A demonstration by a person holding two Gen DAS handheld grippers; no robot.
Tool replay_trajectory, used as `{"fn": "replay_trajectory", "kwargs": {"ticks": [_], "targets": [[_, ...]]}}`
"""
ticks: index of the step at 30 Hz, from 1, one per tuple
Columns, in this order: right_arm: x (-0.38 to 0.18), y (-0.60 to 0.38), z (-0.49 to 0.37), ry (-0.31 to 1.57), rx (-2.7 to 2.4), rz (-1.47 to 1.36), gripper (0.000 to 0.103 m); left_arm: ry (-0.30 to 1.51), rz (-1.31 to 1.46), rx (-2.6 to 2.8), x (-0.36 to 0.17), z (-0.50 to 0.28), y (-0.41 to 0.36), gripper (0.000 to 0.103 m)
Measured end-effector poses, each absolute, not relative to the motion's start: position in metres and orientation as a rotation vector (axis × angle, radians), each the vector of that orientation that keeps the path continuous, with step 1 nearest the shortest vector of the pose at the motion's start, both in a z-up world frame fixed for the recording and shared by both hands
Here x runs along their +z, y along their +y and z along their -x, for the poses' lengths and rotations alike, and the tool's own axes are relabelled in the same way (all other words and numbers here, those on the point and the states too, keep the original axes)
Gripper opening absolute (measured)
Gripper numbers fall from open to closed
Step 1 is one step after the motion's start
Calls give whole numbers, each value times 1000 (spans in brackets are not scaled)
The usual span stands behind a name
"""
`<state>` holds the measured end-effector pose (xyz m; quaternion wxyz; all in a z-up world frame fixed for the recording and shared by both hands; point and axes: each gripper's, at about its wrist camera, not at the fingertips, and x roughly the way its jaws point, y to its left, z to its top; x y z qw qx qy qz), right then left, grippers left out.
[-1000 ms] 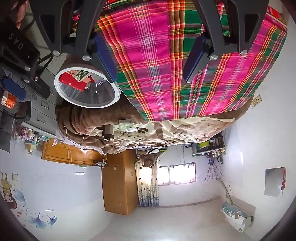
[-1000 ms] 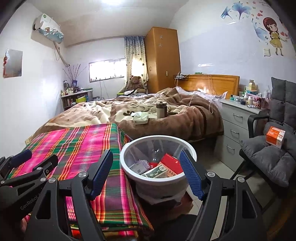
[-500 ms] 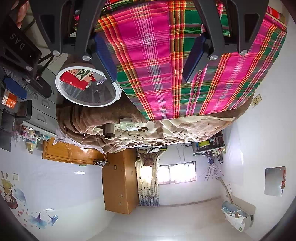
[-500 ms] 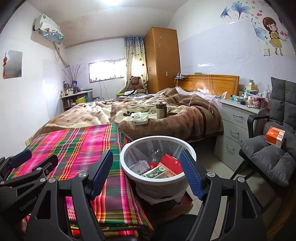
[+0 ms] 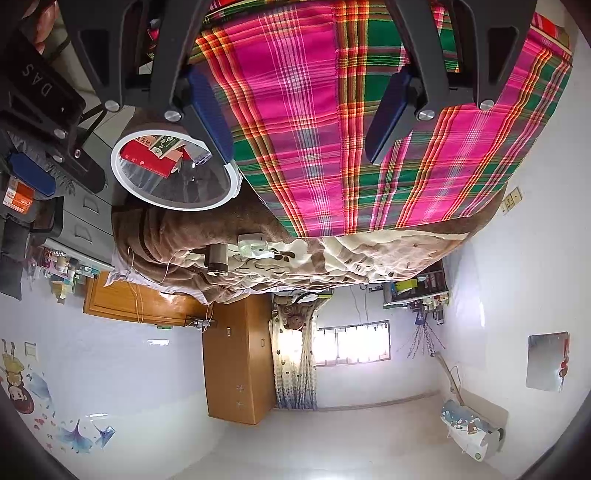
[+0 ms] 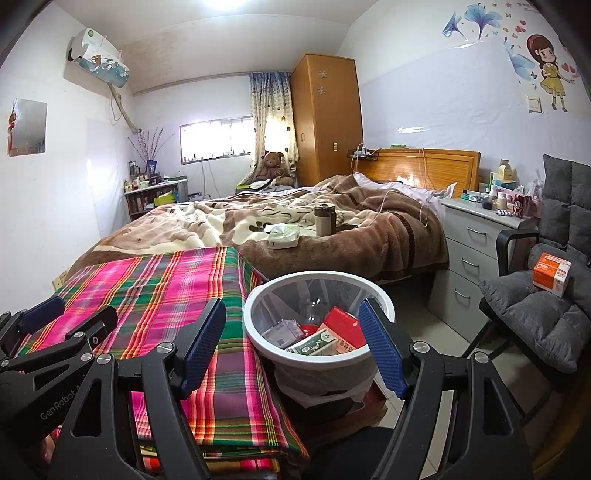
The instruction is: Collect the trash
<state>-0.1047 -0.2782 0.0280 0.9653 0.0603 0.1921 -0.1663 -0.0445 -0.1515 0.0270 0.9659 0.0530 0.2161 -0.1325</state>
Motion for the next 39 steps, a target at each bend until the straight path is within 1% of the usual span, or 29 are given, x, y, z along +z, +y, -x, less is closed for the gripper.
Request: {"fn": "replay_trajectory", "kwargs": {"ticks": [39], "targets": [[27, -278, 105, 399, -330, -133, 76, 437, -97, -264, 28, 46, -149, 74]]}}
